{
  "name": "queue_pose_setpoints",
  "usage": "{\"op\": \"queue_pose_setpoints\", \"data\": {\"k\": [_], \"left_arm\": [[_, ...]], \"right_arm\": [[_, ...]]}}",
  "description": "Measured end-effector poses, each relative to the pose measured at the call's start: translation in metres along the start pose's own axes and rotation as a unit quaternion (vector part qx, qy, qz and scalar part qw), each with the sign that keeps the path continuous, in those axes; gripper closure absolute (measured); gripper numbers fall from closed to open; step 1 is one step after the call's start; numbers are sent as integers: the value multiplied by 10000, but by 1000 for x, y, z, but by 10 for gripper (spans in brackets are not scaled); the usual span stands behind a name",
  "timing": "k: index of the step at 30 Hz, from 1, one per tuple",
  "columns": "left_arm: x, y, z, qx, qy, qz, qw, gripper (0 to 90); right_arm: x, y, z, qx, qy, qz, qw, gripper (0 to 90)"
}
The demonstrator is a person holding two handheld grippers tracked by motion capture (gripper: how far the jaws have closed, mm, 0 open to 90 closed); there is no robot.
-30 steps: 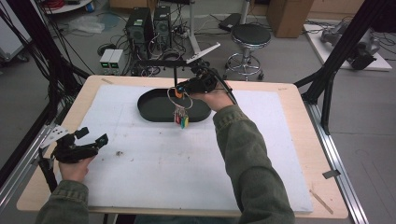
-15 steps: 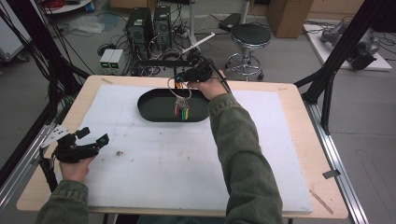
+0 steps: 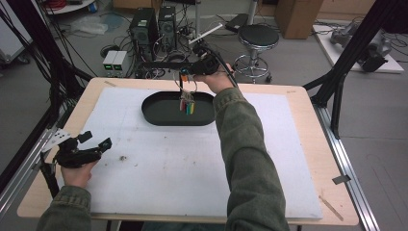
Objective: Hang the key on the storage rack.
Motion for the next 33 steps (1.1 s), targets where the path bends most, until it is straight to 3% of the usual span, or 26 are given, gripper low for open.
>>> {"op": "queue_pose_setpoints", "data": {"k": [13,18,28,31,33], "left_arm": [[-1,1,-1,-8,5,21,10000,17],[-1,2,-1,-22,2,30,10000,17],[0,2,-1,-55,7,20,10000,17],[-1,2,-1,-35,-9,19,10000,17],[-1,2,-1,-21,-23,26,10000,17]], "right_arm": [[27,8,1,148,239,7,9996,824],[39,5,-1,362,341,14,9988,824],[48,14,-1,530,384,105,9978,823],[55,16,0,505,441,13,9977,822],[59,15,1,648,458,-5,9968,822]]}}
Point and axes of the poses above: each handheld gripper's, and its own axes: y roughly forward along the jaws, z roughly out of its top, x roughly to its right, the point moved 3 cm from there along y, roughly forward along the jaws, and after that the axes turned 12 degrees about z, right-handed, at the moved point
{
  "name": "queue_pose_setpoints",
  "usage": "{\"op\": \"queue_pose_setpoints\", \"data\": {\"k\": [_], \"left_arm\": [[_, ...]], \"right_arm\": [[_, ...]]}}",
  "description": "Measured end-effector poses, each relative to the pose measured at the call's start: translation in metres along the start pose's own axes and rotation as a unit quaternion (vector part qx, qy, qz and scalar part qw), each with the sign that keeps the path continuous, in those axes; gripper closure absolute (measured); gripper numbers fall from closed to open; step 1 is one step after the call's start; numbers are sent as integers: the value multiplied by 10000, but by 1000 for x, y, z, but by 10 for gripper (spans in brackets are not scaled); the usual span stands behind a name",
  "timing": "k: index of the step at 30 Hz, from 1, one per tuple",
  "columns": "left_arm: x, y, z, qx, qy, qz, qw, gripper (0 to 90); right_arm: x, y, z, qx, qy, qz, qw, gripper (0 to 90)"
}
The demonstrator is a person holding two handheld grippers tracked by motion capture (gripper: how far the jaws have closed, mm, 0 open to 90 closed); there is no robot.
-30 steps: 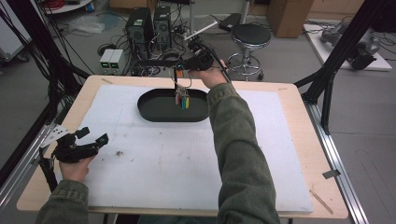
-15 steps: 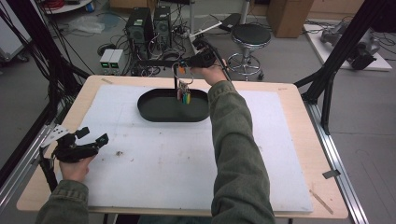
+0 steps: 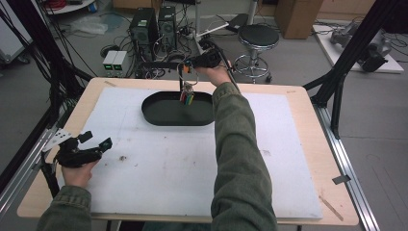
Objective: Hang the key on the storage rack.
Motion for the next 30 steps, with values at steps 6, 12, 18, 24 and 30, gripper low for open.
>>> {"op": "queue_pose_setpoints", "data": {"k": [6,12,18,24,30], "left_arm": [[-1,1,0,13,-25,11,10000,17],[0,0,0,5,-1,-6,10000,17],[0,0,0,0,-8,-6,10000,17],[1,0,0,-4,-3,-24,10000,17],[1,0,0,-12,12,-24,10000,17]], "right_arm": [[7,6,1,-113,-13,-140,9998,819],[2,14,-2,-445,-273,-385,9979,746],[-4,10,-1,-307,-289,-367,9984,577],[-13,-1,2,-156,-238,-530,9982,267],[-17,-10,2,-112,-108,-608,9980,90]]}}
Point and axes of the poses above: each handheld gripper's, and its own axes: y roughly forward along the jaws, z roughly out of its top, x roughly to its right, the point moved 3 cm from there along y, roughly forward along the jaws, and after that the axes turned 12 degrees about z, right-handed, at the moved point
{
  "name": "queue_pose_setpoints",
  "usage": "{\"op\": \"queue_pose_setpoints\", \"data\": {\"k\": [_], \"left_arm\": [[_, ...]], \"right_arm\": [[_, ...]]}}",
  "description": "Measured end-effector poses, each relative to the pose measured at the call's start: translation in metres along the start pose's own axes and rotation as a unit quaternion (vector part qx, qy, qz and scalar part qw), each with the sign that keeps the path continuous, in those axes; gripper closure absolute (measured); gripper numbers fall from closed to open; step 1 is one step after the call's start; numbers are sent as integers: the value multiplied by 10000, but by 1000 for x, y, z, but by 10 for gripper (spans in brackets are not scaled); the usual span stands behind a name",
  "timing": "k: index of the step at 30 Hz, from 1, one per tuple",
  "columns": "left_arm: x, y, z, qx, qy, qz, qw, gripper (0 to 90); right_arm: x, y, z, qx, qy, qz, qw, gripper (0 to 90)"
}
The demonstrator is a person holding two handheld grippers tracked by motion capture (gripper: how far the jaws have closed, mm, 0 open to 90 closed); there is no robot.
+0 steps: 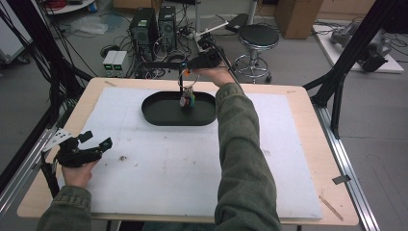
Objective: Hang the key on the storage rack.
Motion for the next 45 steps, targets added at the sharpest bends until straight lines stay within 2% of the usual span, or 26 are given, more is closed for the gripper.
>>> {"op": "queue_pose_setpoints", "data": {"k": [2,6,8,16,20,26,28,32,41,45], "left_arm": [[0,0,0,2,1,2,10000,17],[0,0,0,-3,-2,-8,10000,17],[0,0,0,-1,-8,-12,10000,17],[1,0,0,11,-10,-14,10000,17],[1,0,0,8,-8,-16,10000,17],[2,0,0,6,-9,-27,10000,17],[2,0,0,6,-4,-27,10000,17],[2,0,0,8,-8,-30,10000,17],[2,-1,0,-9,-14,-32,10000,17],[2,0,0,-16,-11,-39,10000,17]], "right_arm": [[1,-3,-2,-5,49,-43,10000,7],[2,-10,-8,-26,142,-149,9998,5],[2,-15,-12,-94,209,-280,9993,5],[-1,-30,-24,-66,321,-413,9986,4],[-7,-40,-26,-181,258,-446,9985,4],[-12,-50,-32,-70,204,-442,9988,5],[-11,-53,-42,-117,206,-531,9983,5],[-11,-60,-57,-57,295,-523,9982,5],[-16,-74,-82,16,274,-539,9982,5],[-20,-79,-85,115,220,-528,9983,5]]}}
Point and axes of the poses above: each handheld gripper's, and its own axes: y roughly forward along the jaws, z roughly out of its top, x roughly to its right, the point moved 3 cm from there along y, roughly forward along the jaws, and after that the axes turned 12 degrees about z, right-handed, at the moved point
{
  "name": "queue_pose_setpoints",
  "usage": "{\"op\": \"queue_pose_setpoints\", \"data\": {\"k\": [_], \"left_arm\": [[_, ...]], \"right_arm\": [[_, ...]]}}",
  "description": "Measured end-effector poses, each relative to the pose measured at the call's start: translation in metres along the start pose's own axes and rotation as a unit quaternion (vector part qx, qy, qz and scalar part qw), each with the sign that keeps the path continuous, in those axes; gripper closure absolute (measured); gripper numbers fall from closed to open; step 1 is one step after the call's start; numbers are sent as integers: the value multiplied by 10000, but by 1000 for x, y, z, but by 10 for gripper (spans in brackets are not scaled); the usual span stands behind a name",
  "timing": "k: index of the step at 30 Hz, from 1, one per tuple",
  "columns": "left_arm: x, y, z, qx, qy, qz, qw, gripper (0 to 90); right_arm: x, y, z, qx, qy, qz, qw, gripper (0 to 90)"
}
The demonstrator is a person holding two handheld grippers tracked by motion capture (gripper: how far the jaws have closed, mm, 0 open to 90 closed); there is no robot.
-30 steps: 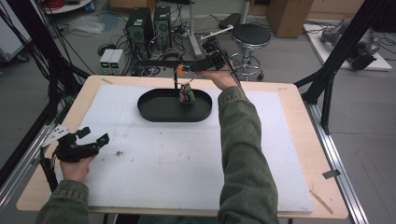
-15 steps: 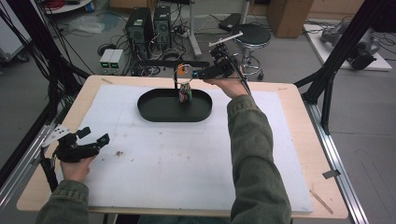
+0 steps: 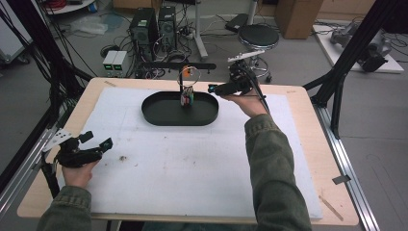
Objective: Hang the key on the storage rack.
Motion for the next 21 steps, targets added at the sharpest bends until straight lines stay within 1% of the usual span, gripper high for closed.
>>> {"op": "queue_pose_setpoints", "data": {"k": [1,4,7,9,11,15,17,21], "left_arm": [[0,0,0,-11,-3,-8,10000,17],[0,0,0,-2,-14,-23,10000,17],[-1,0,0,-5,-15,-27,10000,17],[-1,-1,0,4,-23,-31,10000,17],[0,-1,0,1,-12,-34,10000,17],[0,0,0,-25,-21,-51,10000,17],[0,0,0,-27,-18,-46,10000,17],[0,-1,0,-29,-6,-46,10000,17]], "right_arm": [[-1,-2,-2,-22,-25,0,10000,5],[-2,-7,-9,-32,5,-32,10000,5],[-5,-14,-16,38,41,-19,10000,5],[-7,-18,-23,9,22,-38,10000,5],[-7,-21,-27,-110,20,-93,9999,5],[-11,-30,-31,41,-39,-130,9999,5],[-13,-33,-36,67,-37,-92,9999,5],[-13,-37,-49,44,14,-116,9999,5]]}}
Point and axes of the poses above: each handheld gripper's, and its own axes: y roughly forward along the jaws, z roughly out of its top, x roughly to its right, the point moved 3 cm from there along y, roughly forward along the jaws, and after that the axes turned 12 degrees about z, right-handed, at the moved point
